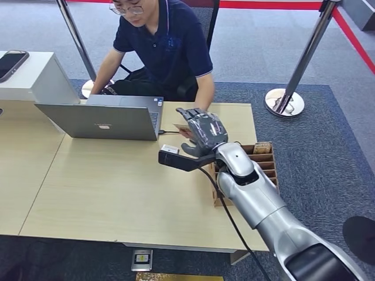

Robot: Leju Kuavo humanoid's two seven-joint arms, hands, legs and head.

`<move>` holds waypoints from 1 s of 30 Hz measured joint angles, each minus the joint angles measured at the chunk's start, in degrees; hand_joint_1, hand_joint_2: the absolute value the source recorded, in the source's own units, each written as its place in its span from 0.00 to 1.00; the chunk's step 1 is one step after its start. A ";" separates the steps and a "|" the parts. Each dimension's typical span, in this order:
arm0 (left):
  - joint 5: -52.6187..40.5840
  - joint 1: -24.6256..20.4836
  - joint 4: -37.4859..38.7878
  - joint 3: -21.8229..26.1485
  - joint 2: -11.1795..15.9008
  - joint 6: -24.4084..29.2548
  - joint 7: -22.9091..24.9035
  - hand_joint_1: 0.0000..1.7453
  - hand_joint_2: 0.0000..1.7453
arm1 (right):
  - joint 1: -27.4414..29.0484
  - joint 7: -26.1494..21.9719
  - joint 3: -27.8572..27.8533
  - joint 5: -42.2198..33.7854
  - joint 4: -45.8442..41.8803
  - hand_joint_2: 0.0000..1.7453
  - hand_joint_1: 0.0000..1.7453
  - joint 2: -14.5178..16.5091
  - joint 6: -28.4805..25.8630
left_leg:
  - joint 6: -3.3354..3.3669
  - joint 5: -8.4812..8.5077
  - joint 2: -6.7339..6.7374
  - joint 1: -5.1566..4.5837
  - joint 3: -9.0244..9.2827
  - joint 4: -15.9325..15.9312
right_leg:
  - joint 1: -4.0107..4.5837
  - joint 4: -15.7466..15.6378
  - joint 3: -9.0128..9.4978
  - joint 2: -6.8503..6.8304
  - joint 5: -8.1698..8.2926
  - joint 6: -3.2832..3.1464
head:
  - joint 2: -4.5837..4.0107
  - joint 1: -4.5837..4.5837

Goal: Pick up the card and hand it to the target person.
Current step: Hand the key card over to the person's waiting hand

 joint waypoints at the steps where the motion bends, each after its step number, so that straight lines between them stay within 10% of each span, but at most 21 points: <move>1: -0.01 0.00 0.00 0.00 0.00 0.00 0.00 0.00 0.00 | 0.04 0.10 0.04 0.05 0.12 0.00 0.00 0.01 -0.25 | 0.00 0.00 0.00 0.00 0.00 0.00 | 0.00 0.00 0.00 0.00 0.00 0.00 | 0.00 0.00; 16: 1.80 0.56 0.00 0.16 -0.02 0.46 -0.15 0.00 0.00 | 11.61 8.36 -5.19 10.78 -16.78 0.00 0.00 -9.17 -11.46 | 0.05 -0.05 -0.04 -0.02 -0.03 0.02 | 0.00 -0.13 0.00 0.00 0.00 0.01 | 0.00 0.01; 23: 4.00 1.13 0.09 1.24 -0.44 1.27 0.46 0.00 0.00 | 31.06 12.00 -20.85 16.60 -36.15 0.00 0.00 -13.43 -23.97 | 0.10 -0.14 -0.13 -0.01 -0.08 0.01 | -0.01 -0.19 -0.02 0.00 -0.06 0.04 | 0.00 0.01; 30: 5.26 1.32 0.39 2.70 -1.42 2.38 1.07 0.00 0.00 | 45.79 -2.37 -44.19 -0.17 -54.48 0.00 0.00 -8.38 -27.68 | 0.10 -0.18 -0.08 -0.01 -0.05 -0.01 | -0.05 -0.19 -0.06 0.00 -0.08 0.02 | 0.01 0.00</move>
